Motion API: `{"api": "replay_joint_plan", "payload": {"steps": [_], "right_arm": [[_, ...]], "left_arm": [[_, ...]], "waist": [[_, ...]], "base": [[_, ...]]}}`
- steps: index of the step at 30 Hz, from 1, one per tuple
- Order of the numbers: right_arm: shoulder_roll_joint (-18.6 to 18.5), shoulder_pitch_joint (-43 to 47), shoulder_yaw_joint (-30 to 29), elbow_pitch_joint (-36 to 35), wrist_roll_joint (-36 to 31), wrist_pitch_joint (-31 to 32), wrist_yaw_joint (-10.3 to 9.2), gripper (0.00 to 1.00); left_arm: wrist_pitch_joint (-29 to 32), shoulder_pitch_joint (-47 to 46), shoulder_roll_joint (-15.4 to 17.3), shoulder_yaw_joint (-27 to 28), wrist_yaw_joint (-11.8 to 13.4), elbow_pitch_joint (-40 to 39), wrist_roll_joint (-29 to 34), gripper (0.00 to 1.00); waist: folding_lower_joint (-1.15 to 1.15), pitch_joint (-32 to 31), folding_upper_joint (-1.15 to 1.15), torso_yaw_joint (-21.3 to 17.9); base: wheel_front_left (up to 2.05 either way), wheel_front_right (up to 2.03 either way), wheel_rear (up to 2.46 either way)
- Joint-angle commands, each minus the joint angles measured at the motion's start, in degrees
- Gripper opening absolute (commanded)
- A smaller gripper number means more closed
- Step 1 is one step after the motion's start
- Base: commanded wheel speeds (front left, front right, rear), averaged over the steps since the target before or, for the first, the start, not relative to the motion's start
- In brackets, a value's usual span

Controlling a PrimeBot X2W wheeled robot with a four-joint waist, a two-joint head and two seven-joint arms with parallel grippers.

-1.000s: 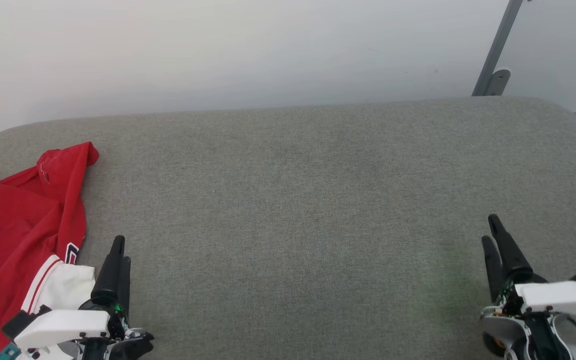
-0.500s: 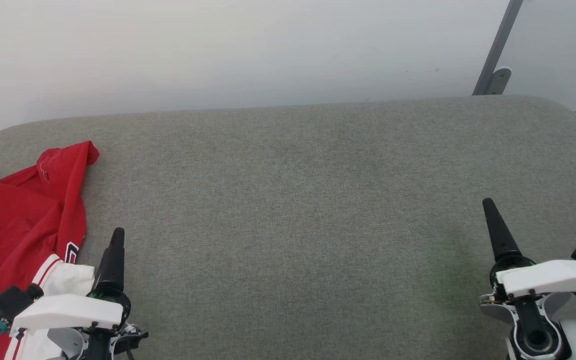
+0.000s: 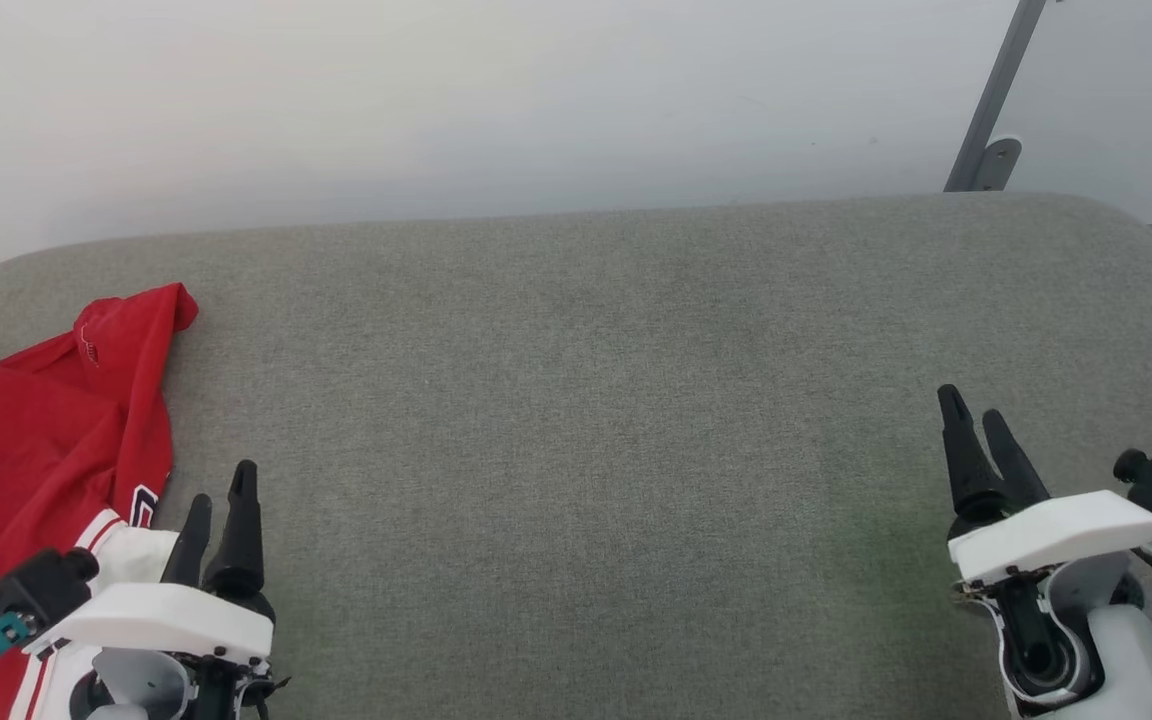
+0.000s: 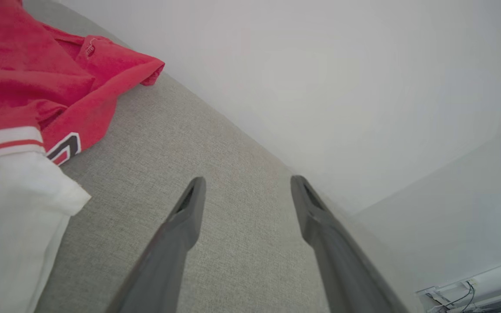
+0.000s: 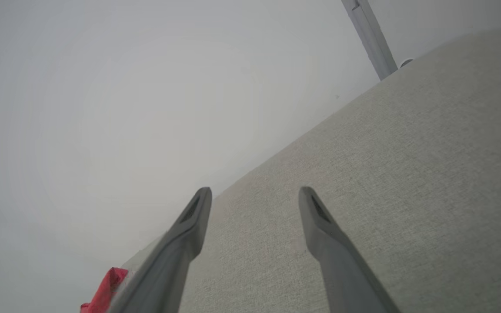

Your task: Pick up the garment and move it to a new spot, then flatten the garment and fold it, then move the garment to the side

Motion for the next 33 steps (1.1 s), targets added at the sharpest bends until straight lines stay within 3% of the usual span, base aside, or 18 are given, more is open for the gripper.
{"api": "replay_joint_plan", "payload": {"steps": [1, 16, 33], "right_arm": [[-0.43, -1.82, 0.24, -0.38, -2.66, -0.69, 0.00, 1.00], [-0.38, -3.82, 0.89, 1.91, -17.74, -3.40, 0.00, 1.00], [-0.57, -5.39, 0.90, 3.90, -29.77, -5.94, 0.00, 1.00]], "left_arm": [[-0.68, -1.31, 0.83, -0.28, 0.24, -0.71, 2.13, 1.00], [-3.39, -1.23, 2.85, -2.44, 1.85, -0.44, 13.66, 1.00], [-5.92, -0.57, 3.88, -3.74, 2.13, -0.39, 22.71, 1.00]], "waist": [[0.00, -0.03, 0.00, 0.00], [0.00, -0.17, 0.00, -0.06], [0.00, -0.15, 0.00, -0.13]], "base": [[0.00, 0.00, 0.00], [0.00, 0.00, 0.00], [0.00, 0.00, 0.00]]}}
